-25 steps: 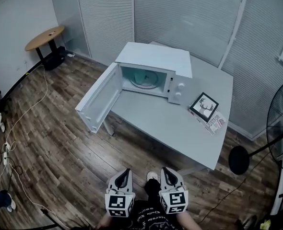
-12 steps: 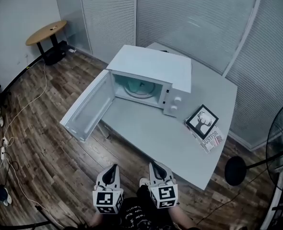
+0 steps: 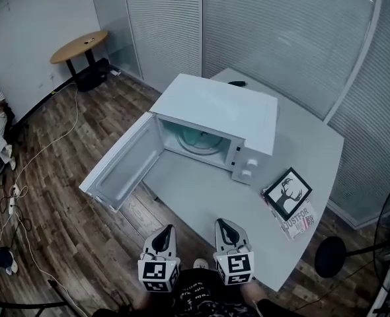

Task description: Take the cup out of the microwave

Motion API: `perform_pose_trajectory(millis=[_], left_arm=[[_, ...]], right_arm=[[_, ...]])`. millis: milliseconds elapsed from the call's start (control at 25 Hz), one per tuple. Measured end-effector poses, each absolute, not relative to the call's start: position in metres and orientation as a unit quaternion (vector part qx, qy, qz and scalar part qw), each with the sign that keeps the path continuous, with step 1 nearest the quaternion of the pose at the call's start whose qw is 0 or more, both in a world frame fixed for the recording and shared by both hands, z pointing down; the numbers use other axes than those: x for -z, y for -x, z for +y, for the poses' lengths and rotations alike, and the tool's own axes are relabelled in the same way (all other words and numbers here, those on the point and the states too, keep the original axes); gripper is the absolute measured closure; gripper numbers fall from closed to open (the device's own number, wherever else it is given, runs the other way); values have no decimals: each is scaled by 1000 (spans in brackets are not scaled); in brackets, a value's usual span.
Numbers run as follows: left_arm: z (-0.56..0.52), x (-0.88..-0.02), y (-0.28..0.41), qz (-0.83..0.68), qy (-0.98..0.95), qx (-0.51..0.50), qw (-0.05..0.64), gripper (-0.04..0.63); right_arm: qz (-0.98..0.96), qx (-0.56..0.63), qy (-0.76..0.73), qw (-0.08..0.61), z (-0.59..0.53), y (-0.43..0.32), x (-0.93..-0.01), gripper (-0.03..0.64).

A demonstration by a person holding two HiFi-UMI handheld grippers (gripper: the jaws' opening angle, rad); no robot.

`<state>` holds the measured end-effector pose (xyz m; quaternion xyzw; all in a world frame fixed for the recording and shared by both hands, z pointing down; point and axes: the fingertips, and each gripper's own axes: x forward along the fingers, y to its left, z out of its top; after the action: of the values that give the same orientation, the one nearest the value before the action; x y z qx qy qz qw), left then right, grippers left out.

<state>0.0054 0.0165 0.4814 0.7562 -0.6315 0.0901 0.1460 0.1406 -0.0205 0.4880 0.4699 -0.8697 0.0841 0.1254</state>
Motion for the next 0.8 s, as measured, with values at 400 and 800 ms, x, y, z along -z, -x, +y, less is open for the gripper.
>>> perform_pose_trajectory(millis=[400,800], left_arm=[[-23,-491,-17,-631,-754,-98,155,589],[-79,-495,0,-618,-765,-113,140,589]], right_arm=[[-874,-99,-458,131,-59,-145,-497,612],[-872,-67,-465,137,-96,-124,-496,612]])
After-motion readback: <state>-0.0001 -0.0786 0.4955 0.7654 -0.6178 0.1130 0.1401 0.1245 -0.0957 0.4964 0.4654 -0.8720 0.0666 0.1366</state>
